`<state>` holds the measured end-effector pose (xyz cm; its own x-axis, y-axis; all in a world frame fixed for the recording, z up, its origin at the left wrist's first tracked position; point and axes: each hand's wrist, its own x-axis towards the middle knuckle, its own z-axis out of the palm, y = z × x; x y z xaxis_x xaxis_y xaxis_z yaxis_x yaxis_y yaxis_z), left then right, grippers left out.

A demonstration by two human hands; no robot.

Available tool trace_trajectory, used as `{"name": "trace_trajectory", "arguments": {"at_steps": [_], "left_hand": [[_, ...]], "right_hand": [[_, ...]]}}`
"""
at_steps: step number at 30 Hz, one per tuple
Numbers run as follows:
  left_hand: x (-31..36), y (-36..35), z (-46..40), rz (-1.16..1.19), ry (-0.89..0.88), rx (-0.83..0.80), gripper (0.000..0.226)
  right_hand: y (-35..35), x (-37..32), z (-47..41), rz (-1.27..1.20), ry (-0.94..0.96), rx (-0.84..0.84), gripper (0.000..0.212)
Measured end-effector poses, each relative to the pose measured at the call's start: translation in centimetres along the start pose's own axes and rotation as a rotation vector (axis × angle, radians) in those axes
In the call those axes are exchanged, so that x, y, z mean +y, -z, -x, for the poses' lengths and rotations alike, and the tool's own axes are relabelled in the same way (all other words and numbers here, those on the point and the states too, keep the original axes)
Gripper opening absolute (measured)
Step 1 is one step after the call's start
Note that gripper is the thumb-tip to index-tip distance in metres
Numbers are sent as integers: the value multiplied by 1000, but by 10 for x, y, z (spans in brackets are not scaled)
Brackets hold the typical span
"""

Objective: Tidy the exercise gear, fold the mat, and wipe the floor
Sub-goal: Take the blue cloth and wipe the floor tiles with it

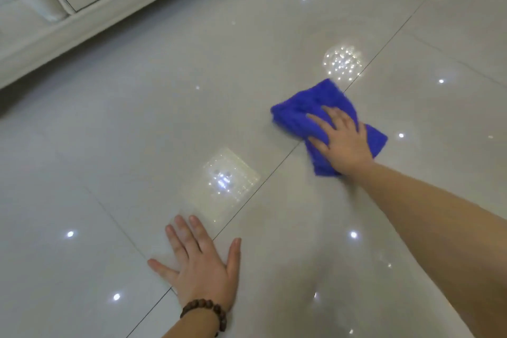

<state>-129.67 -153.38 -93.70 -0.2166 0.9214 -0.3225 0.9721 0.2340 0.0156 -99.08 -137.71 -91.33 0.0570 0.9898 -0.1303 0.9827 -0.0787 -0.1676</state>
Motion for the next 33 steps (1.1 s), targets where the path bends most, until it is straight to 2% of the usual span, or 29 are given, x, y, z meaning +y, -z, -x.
{"name": "trace_trajectory", "arguments": {"at_steps": [1,2,3,4,6,7,8,9,12,14,18,20,22,23,25,28,30,32,33], "left_hand": [[-1,-1,0,9,-1,7,92],[-1,-2,-1,23,-8,18,92],[-1,-3,-2,33,-15,19,91],[0,-3,-2,33,-20,11,91],[-1,-1,-5,41,-27,-7,90],[-1,1,-4,49,-32,-22,90],[0,2,-4,55,-39,-39,91],[0,4,-3,61,-40,-48,91],[-1,6,-2,54,-23,-54,90],[1,10,-3,56,-16,-72,91],[-23,28,14,236,-70,-76,97],[-56,39,38,302,84,-73,108],[-95,45,65,300,269,-229,129],[-110,44,76,268,290,-355,138],[-127,35,87,196,208,-531,149],[-129,30,85,125,138,-569,159],[-129,34,85,102,133,-577,160],[-129,36,85,87,133,-580,160],[-129,37,86,82,136,-581,160]], "right_hand": [[4,3,-16,-69,-246,5,58],[1,-9,-25,-94,-410,28,58],[-7,-35,-25,-71,-454,52,57],[-18,-70,-15,-34,-371,86,57],[-34,-135,27,5,17,94,58],[-39,-150,57,34,225,41,59],[-41,-150,85,76,355,-10,59],[-43,-136,107,100,388,-21,59],[-40,-80,141,96,106,74,60],[-38,-67,143,94,-7,33,60],[-36,-74,138,102,-2,-48,62],[-35,-68,139,101,-18,-60,63],[-35,-67,139,106,-21,-99,65],[-35,-69,139,102,-28,-120,67],[-31,-72,138,70,-28,-126,69],[-28,-73,137,50,-35,-130,69],[-32,-95,143,16,-218,-37,65],[-42,-153,156,-84,-450,25,61],[-50,-188,169,-105,-396,30,61]]}}
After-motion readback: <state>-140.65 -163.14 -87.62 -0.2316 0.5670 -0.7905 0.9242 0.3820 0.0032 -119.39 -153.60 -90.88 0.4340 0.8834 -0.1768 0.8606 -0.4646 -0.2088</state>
